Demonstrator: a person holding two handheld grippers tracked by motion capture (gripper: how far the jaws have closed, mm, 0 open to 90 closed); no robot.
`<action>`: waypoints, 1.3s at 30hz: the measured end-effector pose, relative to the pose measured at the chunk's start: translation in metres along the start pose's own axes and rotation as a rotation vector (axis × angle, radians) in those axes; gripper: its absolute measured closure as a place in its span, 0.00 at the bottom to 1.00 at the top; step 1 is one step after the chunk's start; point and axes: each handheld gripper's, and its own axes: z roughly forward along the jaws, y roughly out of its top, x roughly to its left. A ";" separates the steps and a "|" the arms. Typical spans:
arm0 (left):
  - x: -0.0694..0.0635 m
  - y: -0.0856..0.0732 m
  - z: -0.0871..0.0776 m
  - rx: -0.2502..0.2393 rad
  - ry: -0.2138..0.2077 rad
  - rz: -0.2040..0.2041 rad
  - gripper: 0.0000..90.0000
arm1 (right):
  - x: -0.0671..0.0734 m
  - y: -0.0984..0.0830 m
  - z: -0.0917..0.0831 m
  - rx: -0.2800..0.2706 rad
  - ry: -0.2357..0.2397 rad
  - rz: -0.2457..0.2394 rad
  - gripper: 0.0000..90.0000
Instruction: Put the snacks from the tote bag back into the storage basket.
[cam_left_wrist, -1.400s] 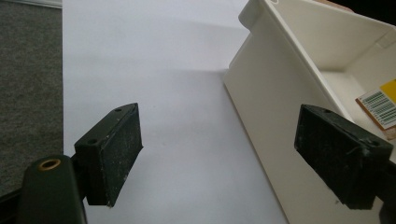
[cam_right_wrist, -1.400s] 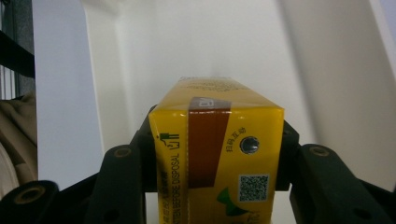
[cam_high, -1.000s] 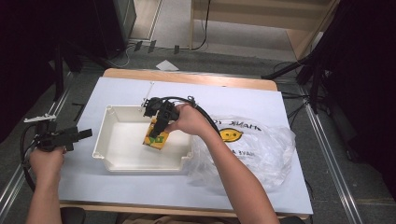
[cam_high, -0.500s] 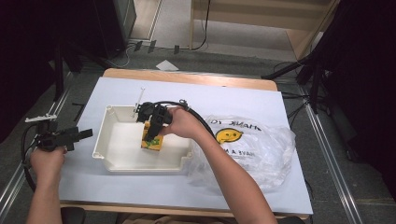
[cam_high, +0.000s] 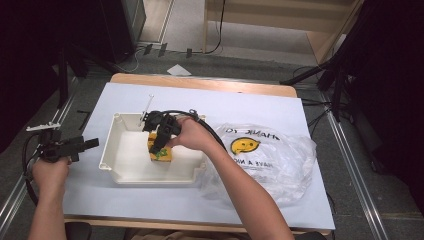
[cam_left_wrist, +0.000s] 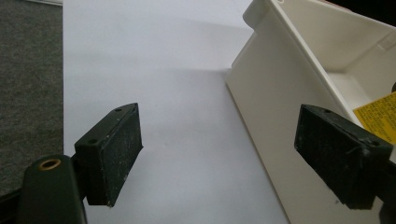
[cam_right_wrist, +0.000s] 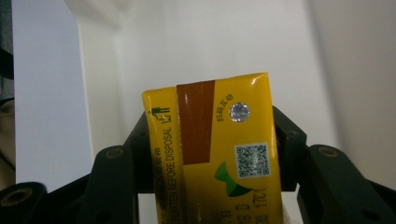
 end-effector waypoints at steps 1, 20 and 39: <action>0.000 0.000 0.000 -0.001 0.000 0.000 0.18 | -0.001 0.000 0.000 -0.005 0.003 0.000 0.54; 0.002 -0.001 0.001 0.002 0.003 -0.010 0.18 | -0.006 -0.005 -0.002 -0.035 0.050 0.058 0.48; 0.002 -0.003 0.002 0.014 0.004 -0.012 0.18 | -0.006 -0.014 -0.013 -0.093 0.047 0.100 0.35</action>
